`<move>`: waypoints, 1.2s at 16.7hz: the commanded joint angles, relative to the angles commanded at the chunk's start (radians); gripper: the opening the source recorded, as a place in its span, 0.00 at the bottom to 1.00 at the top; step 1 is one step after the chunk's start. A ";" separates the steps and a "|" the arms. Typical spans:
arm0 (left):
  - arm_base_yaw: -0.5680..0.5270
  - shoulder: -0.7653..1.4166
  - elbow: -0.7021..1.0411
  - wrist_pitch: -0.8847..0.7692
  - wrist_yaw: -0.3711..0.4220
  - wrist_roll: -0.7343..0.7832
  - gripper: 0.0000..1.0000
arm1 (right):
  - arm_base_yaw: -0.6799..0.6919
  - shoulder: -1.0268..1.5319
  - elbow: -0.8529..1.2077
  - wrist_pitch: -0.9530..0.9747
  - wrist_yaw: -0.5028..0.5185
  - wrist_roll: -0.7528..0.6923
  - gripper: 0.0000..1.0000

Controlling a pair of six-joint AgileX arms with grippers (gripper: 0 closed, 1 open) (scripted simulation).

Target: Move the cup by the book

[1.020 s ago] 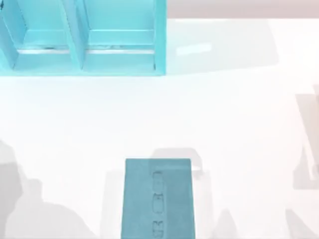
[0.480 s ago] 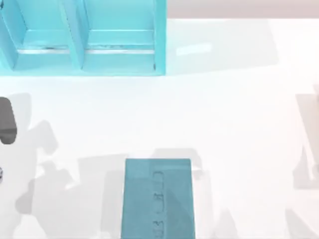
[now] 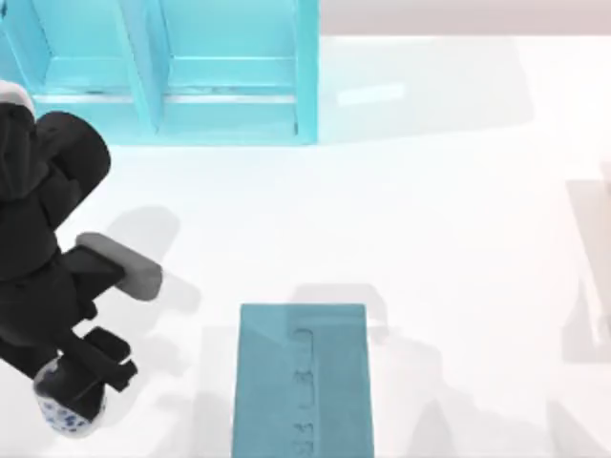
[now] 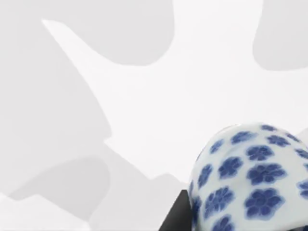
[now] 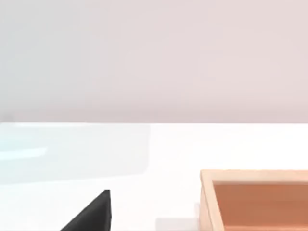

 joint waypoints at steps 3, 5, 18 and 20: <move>-0.145 -0.045 -0.005 -0.023 -0.010 -0.332 0.00 | 0.000 0.000 0.000 0.000 0.000 0.000 1.00; -0.230 -0.077 0.001 -0.030 -0.027 -0.536 0.00 | 0.000 0.000 0.000 0.000 0.000 0.000 1.00; -0.454 -0.198 0.057 -0.012 -0.144 -1.124 0.00 | 0.000 0.000 0.000 0.000 0.000 0.000 1.00; -0.450 -0.194 0.054 -0.013 -0.143 -1.121 0.00 | 0.000 0.000 0.000 0.000 0.000 0.000 1.00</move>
